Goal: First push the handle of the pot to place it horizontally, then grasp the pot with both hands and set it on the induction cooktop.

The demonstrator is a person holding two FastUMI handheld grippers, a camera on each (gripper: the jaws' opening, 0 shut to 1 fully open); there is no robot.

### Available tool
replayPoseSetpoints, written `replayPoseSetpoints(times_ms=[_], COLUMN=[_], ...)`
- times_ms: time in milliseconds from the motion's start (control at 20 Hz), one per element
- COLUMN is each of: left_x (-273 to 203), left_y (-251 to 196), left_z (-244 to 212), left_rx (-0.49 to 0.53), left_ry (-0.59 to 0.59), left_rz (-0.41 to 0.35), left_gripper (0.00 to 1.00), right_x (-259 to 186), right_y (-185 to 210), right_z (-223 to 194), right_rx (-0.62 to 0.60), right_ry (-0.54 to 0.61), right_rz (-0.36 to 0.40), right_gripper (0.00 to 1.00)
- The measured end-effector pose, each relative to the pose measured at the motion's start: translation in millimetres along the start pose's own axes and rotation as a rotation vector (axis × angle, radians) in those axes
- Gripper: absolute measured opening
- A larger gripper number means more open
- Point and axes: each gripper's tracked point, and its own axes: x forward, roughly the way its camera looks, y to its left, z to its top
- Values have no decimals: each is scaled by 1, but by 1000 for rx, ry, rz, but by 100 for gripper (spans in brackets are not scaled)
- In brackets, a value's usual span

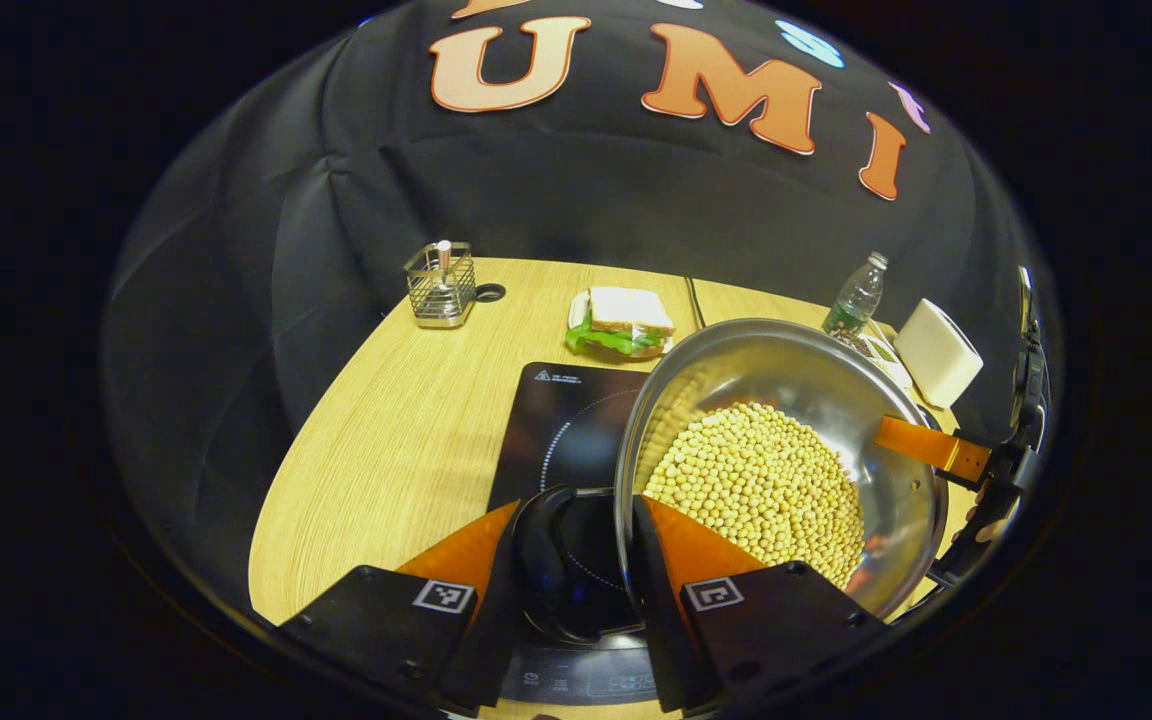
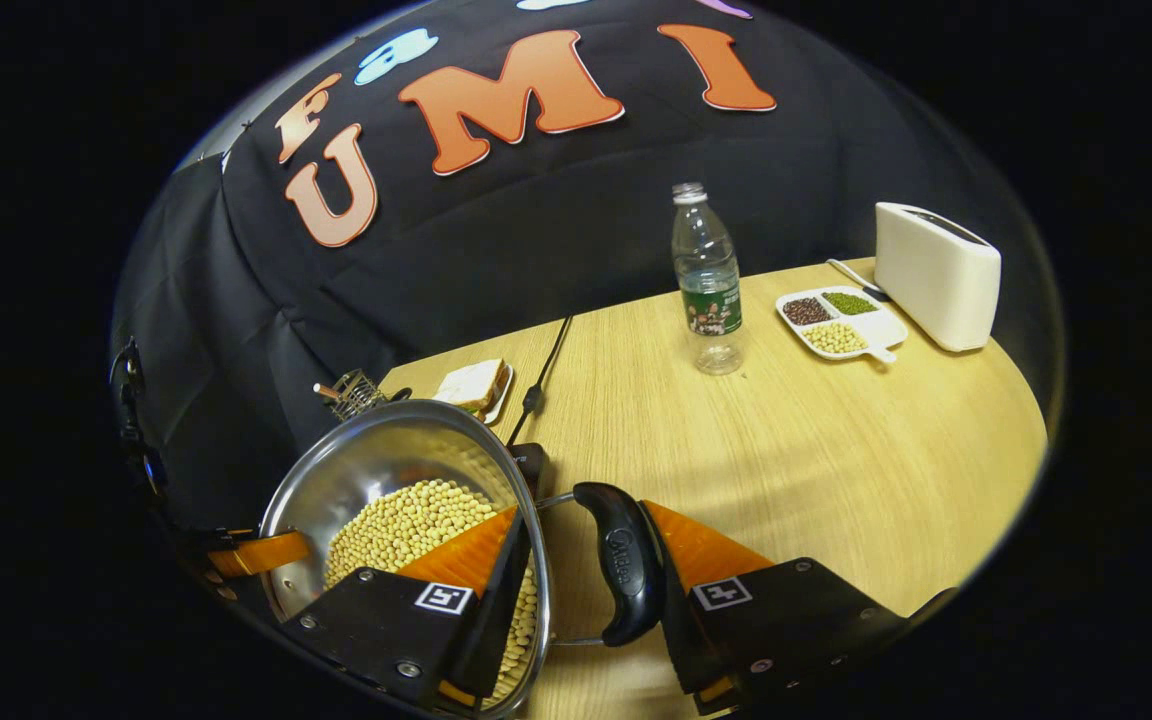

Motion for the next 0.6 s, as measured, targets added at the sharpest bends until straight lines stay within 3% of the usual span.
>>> replayPoseSetpoints(times_ms=[450,500,600], left_x=[26,28,29], left_y=[27,28,28], left_z=[3,6,8], left_rx=[-30,-24,-14], left_ry=[27,24,18], left_rz=[-38,-42,-48], left_gripper=[60,60,62], right_x=[11,12,16], right_y=[23,24,23], right_z=[-7,-7,-8], right_rx=[28,30,24], right_ry=[6,5,8], right_rz=[1,1,-7], right_gripper=[65,60,65])
